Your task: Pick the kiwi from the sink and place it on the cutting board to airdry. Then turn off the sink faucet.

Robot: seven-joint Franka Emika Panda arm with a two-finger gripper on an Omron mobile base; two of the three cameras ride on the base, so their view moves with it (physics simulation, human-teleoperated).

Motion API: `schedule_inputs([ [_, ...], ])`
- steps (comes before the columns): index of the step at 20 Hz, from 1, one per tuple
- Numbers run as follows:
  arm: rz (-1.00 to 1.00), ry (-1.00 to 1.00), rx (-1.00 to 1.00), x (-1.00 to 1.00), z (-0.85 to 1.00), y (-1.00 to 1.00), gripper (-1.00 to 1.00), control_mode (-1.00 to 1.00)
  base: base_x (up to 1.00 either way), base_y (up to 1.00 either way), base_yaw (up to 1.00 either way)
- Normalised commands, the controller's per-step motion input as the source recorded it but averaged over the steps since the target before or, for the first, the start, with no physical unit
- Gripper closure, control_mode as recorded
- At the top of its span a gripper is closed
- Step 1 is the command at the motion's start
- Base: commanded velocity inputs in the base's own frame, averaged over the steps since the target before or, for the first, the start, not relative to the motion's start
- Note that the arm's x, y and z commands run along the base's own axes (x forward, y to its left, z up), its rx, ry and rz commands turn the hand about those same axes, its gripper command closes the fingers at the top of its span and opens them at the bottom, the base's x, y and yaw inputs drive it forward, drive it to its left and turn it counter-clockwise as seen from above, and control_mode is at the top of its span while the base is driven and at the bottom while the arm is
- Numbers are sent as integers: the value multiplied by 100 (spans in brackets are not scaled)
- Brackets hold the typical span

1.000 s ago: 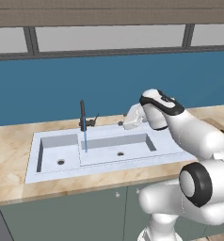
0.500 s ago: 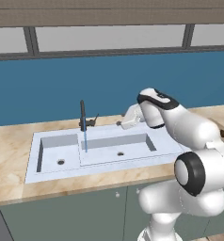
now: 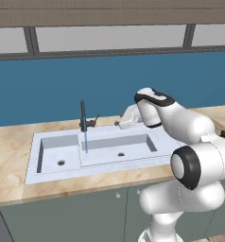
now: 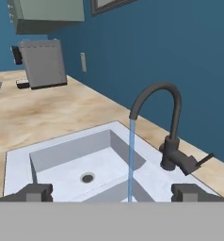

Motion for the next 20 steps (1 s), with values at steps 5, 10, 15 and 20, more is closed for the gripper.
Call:
schedule_inputs([
  [5, 3, 0, 0, 21, -14, 0, -100, -100, 0, 0, 0],
  [10, 6, 0, 0, 19, -17, 0, -100, -100, 0, 0, 0],
  [15, 10, 0, 0, 19, -12, 2, -100, -100, 0, 0, 0],
  [20, 8, 0, 0, 31, -1, 3, -100, -100, 0, 0, 0],
])
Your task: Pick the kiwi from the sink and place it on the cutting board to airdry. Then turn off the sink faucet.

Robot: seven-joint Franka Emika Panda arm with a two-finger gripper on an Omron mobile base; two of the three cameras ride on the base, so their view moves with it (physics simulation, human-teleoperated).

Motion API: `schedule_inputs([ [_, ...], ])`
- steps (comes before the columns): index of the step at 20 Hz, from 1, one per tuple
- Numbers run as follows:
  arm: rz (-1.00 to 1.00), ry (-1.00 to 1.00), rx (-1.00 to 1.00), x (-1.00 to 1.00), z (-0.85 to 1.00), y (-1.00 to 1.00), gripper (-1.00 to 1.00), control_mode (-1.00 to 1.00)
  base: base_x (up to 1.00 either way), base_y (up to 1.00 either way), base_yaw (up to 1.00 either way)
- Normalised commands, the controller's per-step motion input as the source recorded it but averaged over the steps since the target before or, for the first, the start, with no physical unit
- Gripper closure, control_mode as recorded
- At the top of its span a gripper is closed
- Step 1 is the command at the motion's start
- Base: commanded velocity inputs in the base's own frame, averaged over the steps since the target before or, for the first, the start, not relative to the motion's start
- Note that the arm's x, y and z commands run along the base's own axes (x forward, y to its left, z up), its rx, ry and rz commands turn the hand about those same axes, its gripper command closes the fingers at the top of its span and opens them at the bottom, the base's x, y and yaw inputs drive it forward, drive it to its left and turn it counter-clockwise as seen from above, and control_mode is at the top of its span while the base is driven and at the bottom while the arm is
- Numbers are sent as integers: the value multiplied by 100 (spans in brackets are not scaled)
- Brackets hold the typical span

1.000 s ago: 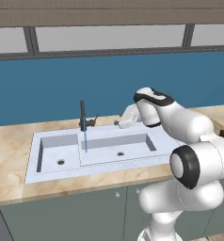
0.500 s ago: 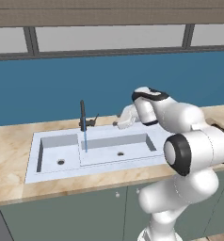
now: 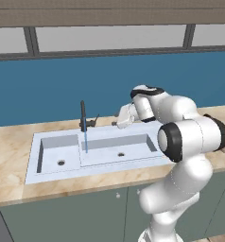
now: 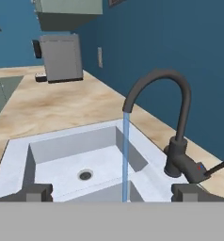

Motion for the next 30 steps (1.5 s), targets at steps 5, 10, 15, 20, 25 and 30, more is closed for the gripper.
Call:
schedule_inputs([
  [5, 5, 0, 1, 27, 0, 0, -100, -100, 0, 0, 0],
  [10, 1, 0, 0, 8, -6, 5, -100, -100, 0, 0, 0],
  [15, 0, -1, 2, 0, -10, 12, -100, -100, 0, 0, 0],
  [20, -2, -3, 0, 0, -7, 16, -100, -100, 0, 0, 0],
  [25, -1, 0, 0, 14, -1, 6, -100, -100, 0, 0, 0],
  [30, -2, 0, 0, 19, -10, 0, -100, -100, 0, 0, 0],
])
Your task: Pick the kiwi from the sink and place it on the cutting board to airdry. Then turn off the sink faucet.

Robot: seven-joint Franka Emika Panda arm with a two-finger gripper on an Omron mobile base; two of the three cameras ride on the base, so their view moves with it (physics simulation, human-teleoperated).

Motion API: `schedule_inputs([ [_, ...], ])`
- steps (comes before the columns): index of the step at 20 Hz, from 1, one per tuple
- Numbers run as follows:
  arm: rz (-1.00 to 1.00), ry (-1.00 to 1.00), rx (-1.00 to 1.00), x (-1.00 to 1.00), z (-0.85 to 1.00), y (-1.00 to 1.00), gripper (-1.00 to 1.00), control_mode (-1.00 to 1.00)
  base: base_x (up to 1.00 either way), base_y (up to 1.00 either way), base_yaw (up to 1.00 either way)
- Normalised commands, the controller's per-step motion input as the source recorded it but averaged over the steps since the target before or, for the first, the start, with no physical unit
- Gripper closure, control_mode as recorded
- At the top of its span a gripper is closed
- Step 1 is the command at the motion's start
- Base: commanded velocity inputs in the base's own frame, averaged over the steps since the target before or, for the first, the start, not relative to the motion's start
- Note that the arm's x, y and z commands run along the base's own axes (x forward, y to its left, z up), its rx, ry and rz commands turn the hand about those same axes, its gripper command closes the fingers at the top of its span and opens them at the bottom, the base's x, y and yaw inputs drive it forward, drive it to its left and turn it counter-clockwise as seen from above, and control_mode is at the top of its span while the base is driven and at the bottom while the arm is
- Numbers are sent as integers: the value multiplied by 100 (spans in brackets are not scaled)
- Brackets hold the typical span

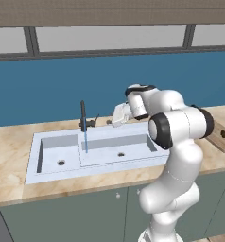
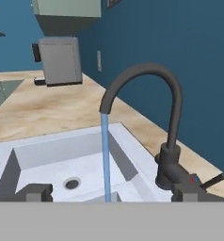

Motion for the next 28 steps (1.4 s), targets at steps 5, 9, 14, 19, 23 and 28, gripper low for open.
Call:
schedule_inputs([
  [5, -1, 0, 0, 18, -16, 0, -100, -100, 0, 0, 0],
  [9, 0, 0, 0, 21, -13, 0, -100, -100, 0, 0, 0],
  [14, 0, 0, 1, 26, -3, 1, -100, -100, 0, 0, 0],
  [19, 0, 0, 1, 22, 0, 1, -100, -100, 0, 0, 0],
  [23, 0, 1, 0, 16, -8, 9, -100, -100, 0, 0, 0],
  [28, 0, 2, 0, 13, -17, 14, -100, -100, 0, 0, 0],
])
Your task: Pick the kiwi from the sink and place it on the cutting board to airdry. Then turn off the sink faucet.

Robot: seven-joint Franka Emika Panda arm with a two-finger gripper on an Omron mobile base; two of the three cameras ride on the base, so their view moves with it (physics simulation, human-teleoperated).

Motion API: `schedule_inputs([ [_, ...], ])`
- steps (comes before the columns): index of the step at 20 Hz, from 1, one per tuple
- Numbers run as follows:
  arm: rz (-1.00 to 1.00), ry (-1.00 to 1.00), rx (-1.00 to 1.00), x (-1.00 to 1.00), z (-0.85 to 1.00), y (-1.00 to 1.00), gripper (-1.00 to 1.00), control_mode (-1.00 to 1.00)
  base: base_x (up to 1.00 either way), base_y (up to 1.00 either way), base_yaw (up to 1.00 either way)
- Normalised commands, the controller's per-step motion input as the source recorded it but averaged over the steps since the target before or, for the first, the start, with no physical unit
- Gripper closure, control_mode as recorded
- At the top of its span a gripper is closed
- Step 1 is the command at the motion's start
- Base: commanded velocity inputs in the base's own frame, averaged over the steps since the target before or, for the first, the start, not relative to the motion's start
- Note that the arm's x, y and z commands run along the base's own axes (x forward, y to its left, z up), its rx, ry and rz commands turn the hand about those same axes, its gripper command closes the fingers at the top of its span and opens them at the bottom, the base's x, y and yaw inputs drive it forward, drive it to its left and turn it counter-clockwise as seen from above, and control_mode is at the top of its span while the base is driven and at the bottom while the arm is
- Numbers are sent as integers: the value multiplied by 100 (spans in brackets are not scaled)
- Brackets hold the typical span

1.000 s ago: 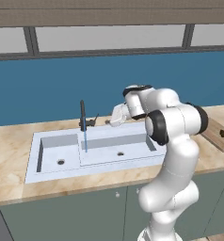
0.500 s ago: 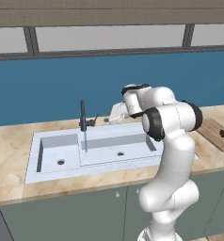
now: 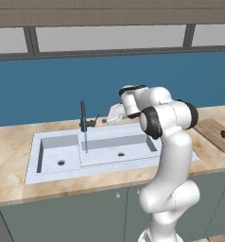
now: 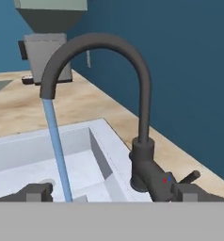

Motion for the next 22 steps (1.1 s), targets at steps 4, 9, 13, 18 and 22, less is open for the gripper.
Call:
schedule_inputs([
  [4, -1, 0, 0, 11, -10, 14, -100, -100, 0, 0, 0],
  [9, -1, 0, 0, 13, -9, 4, -100, -100, 0, 0, 0],
  [13, 0, 0, 0, 18, -14, 0, -100, -100, 0, 0, 0],
  [18, 0, 0, 0, 22, -14, 0, -100, -100, 0, 0, 0],
  [22, 0, 1, 0, 24, -12, 0, -100, -100, 0, 0, 0],
])
